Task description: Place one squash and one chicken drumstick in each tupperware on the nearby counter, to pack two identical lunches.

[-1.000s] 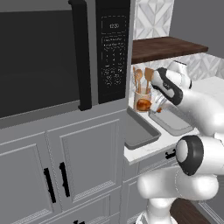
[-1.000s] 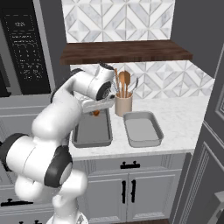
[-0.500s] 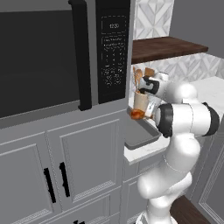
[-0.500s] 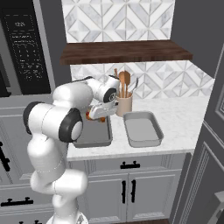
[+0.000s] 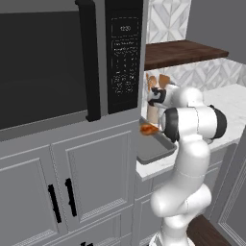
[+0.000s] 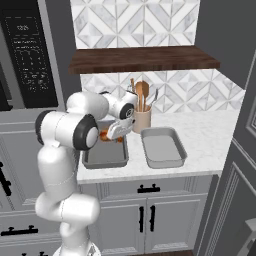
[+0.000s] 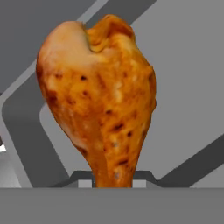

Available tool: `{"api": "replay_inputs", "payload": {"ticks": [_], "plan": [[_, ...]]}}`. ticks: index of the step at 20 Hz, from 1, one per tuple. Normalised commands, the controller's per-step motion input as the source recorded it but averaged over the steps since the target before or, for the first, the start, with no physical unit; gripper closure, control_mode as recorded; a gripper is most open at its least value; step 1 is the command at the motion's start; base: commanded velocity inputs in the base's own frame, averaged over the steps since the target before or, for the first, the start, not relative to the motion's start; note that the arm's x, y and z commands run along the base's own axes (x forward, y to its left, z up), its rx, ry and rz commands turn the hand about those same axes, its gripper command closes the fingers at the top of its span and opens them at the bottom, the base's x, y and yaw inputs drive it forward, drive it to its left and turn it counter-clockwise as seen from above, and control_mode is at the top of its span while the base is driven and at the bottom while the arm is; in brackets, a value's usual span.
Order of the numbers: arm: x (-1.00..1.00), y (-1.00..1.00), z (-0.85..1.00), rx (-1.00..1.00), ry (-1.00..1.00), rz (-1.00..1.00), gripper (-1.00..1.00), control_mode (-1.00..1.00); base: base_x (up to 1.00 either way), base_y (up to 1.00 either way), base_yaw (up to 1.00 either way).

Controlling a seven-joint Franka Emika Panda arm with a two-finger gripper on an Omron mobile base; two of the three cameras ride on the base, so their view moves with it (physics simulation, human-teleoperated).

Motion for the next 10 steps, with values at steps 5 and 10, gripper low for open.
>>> {"api": "replay_inputs", "payload": {"ticks": [5, 10], "plan": [[0.49, 0.62, -0.07, 0.0, 0.0, 0.01, 1.0, -1.0, 0.0, 0.0, 0.0], [0.15, 0.19, -0.07, 0.0, -0.01, -0.04, 1.0, -1.0, 0.0, 0.0, 0.0]]}}
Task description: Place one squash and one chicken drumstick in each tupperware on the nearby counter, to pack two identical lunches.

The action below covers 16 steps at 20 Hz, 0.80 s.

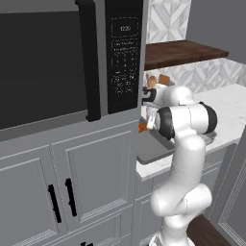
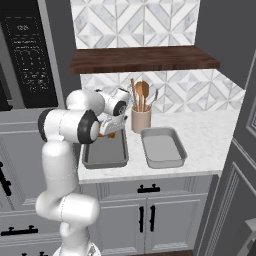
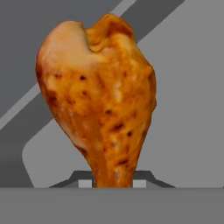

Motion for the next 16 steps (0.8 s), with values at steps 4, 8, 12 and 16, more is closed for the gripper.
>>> {"api": "replay_inputs", "payload": {"ticks": [4, 8, 12, 16], "plan": [[0.01, 0.0, -0.29, 0.0, -0.02, -0.07, 1.0, -1.0, 0.0, 0.0, 0.0], [0.0, 0.08, -0.61, 0.0, 0.0, 0.0, 1.0, -1.0, 0.0, 0.0, 0.0], [0.0, 0.06, -0.42, 0.0, 0.0, 0.0, 1.0, -1.0, 0.0, 0.0, 0.0], [0.0, 0.0, -0.05, 0.0, -0.01, 0.0, 1.0, -1.0, 0.0, 0.0, 0.0]]}}
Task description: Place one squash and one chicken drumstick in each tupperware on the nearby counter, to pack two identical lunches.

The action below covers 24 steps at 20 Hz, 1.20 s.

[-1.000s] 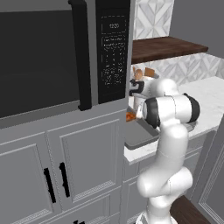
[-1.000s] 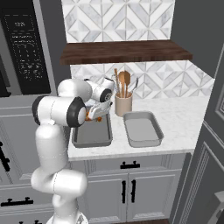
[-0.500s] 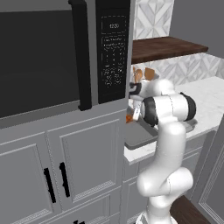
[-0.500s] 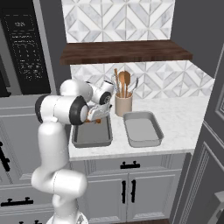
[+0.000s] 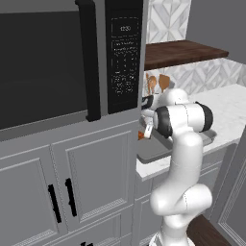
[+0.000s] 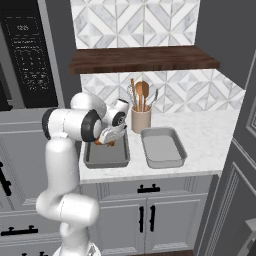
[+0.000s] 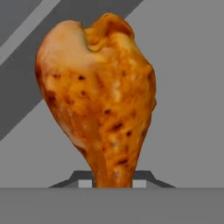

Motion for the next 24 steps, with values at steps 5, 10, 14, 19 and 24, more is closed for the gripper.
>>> {"api": "replay_inputs", "payload": {"ticks": [5, 10, 14, 19, 24], "plan": [[0.0, 0.04, 0.14, -0.04, -0.01, 0.0, -1.0, -1.0, 0.0, 0.0, 0.0], [0.0, 0.11, 0.39, -0.13, 0.0, 0.0, -1.0, -1.0, 0.0, 0.0, 0.0], [-0.12, -0.04, 0.39, -0.08, -0.03, -0.02, -1.0, -1.0, 0.0, 0.0, 0.0], [-0.73, -0.57, 0.34, 0.04, -0.2, -0.18, -1.0, -1.0, 0.0, 0.0, 0.0], [-0.92, -0.37, 0.45, 0.08, -0.25, -0.16, -1.0, -1.0, 0.0, 0.0, 0.0]]}}
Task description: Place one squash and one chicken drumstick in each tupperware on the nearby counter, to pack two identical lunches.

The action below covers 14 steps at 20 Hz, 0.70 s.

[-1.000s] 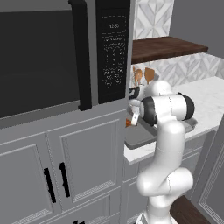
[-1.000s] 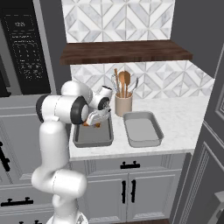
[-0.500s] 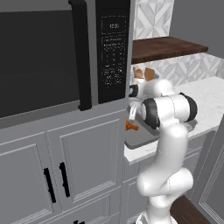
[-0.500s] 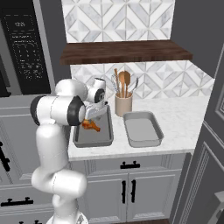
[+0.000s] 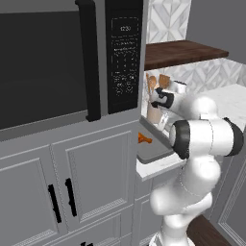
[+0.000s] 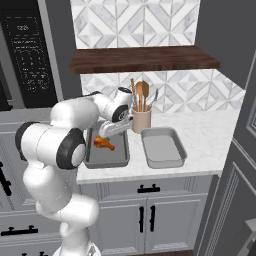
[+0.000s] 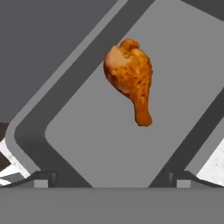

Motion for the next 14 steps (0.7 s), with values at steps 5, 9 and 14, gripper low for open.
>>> {"api": "replay_inputs", "payload": {"ticks": [5, 9, 14], "plan": [[-1.0, 0.03, 0.68, 0.0, -0.17, -0.13, -1.0, -1.0, 0.0, 0.0, 0.0], [-1.0, 0.08, 0.59, 0.0, -0.12, -0.24, -1.0, -1.0, 0.0, 0.0, 0.0], [-1.0, 0.01, 0.43, -0.06, 0.0, -0.15, -1.0, -1.0, 0.0, 0.0, 0.0]]}}
